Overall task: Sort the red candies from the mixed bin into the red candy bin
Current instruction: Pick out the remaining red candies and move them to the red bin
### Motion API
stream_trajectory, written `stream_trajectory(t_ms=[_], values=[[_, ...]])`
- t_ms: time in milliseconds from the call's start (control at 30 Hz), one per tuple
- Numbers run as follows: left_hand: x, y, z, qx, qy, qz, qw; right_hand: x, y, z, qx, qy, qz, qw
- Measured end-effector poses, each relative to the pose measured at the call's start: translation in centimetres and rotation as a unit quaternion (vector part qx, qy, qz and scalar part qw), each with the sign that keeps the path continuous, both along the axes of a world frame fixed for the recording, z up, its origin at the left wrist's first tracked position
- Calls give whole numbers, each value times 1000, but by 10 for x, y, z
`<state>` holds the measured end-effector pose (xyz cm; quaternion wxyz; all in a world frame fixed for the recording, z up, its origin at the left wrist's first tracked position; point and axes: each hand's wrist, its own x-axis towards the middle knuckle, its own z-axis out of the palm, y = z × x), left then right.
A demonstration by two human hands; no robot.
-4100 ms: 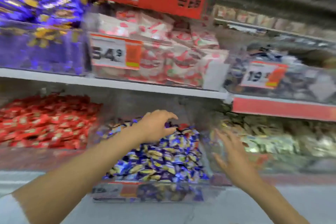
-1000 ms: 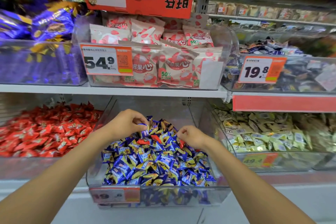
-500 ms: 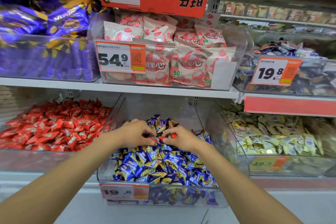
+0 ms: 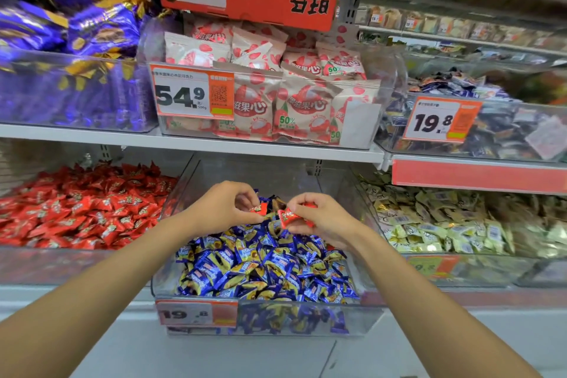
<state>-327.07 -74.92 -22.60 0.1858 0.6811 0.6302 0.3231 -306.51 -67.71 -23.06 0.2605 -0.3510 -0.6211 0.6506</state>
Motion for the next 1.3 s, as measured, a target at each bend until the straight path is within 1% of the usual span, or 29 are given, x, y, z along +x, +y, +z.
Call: stream_trajectory(t_ms=[67, 133, 200, 267, 333, 433, 500, 600, 667, 767, 867, 933, 967, 1000, 1067, 1100, 1133, 1167, 1233, 1267, 1300], values=[[9, 3, 1, -8, -30, -19, 999, 11, -3, 10, 15, -1, -12, 1000], [20, 9, 1, -9, -16, -37, 999, 24, -5, 20, 51, -21, -30, 998], [33, 15, -1, -12, -17, -57, 998, 43, -6, 28, 116, -47, -55, 991], [47, 22, -6, -29, -29, -71, 997, 66, -8, 32, 187, -88, -73, 976], [62, 32, -13, -51, -17, -88, 995, 92, -9, 31, 224, -113, -86, 964], [90, 51, -25, -64, 44, -130, 988, 128, -8, 24, 225, -94, -114, 963], [113, 65, -32, -87, 62, -142, 984, 147, -5, 19, 203, -78, -128, 968], [142, 96, -47, -89, 65, -120, 987, 165, 1, 9, 185, -80, -135, 970], [150, 114, -58, -80, 95, -104, 987, 170, 6, 0, 190, -83, -126, 970], [139, 133, -72, -86, 225, -89, 966, 171, 13, -9, 196, -88, -105, 971], [114, 133, -74, -126, 281, -67, 949, 171, 20, -12, 188, -79, -94, 975], [99, 131, -67, -129, 305, -41, 943, 171, 23, -15, 183, -76, -93, 976], [95, 130, -62, -118, 294, -33, 948, 171, 24, -17, 180, -77, -94, 976], [95, 129, -57, -113, 256, -28, 960, 170, 25, -19, 177, -79, -95, 976], [105, 127, -52, -107, 149, -39, 982, 167, 25, -22, 172, -85, -94, 977], [113, 126, -53, -106, 133, -54, 984, 166, 24, -22, 170, -89, -92, 977], [120, 127, -57, -106, 150, -71, 980, 165, 24, -22, 168, -91, -91, 977], [126, 128, -64, -104, 214, -82, 968, 165, 23, -20, 165, -90, -90, 978], [132, 129, -72, -107, 343, -64, 931, 165, 21, -17, 161, -86, -92, 979], [130, 130, -73, -112, 379, -55, 917, 165, 21, -16, 161, -84, -93, 979], [127, 131, -73, -115, 388, -50, 913, 166, 20, -15, 163, -84, -95, 979]])
